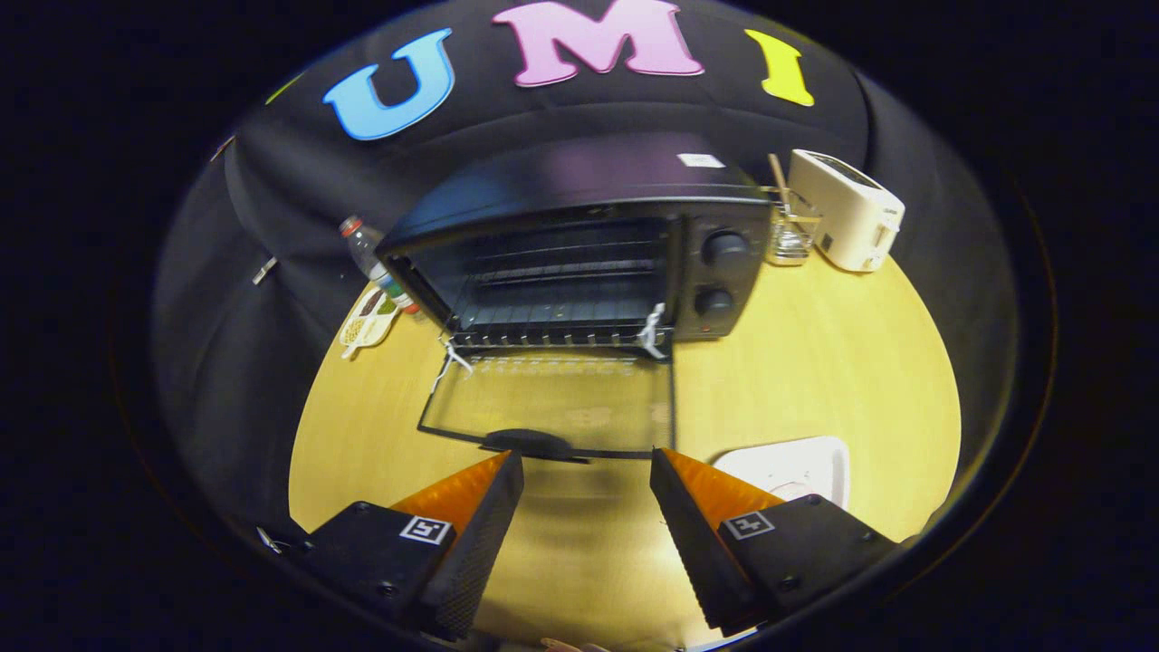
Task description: Open the toaster oven, put the food inside, and close the toaster oven door.
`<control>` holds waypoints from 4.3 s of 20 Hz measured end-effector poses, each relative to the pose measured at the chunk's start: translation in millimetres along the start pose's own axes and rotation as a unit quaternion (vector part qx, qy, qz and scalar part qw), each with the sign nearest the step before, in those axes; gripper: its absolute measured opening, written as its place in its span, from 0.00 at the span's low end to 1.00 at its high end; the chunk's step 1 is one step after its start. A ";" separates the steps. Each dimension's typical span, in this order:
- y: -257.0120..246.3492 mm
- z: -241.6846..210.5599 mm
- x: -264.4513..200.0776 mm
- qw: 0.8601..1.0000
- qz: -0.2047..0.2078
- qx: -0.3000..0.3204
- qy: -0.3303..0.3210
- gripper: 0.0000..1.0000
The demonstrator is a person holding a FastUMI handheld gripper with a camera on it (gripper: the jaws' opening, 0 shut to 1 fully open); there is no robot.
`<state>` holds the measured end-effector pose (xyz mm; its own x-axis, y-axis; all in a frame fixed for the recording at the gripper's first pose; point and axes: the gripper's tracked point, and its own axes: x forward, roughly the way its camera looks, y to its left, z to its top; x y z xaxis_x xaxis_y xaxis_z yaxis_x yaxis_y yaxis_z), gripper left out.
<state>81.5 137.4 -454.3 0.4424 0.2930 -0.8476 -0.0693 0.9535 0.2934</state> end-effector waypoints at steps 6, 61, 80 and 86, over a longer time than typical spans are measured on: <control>-154.7 -6.0 -38.1 0.997 -0.062 0.005 0.039 0.95; -90.1 -75.4 -33.9 0.814 0.122 0.548 0.150 0.05; 78.7 80.3 150.3 0.710 0.061 0.700 0.038 0.05; 60.0 95.6 175.9 0.697 0.048 0.716 0.006 0.05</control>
<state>240.6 239.4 -543.4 0.4890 0.3597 -0.7947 0.8685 -0.1154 0.4822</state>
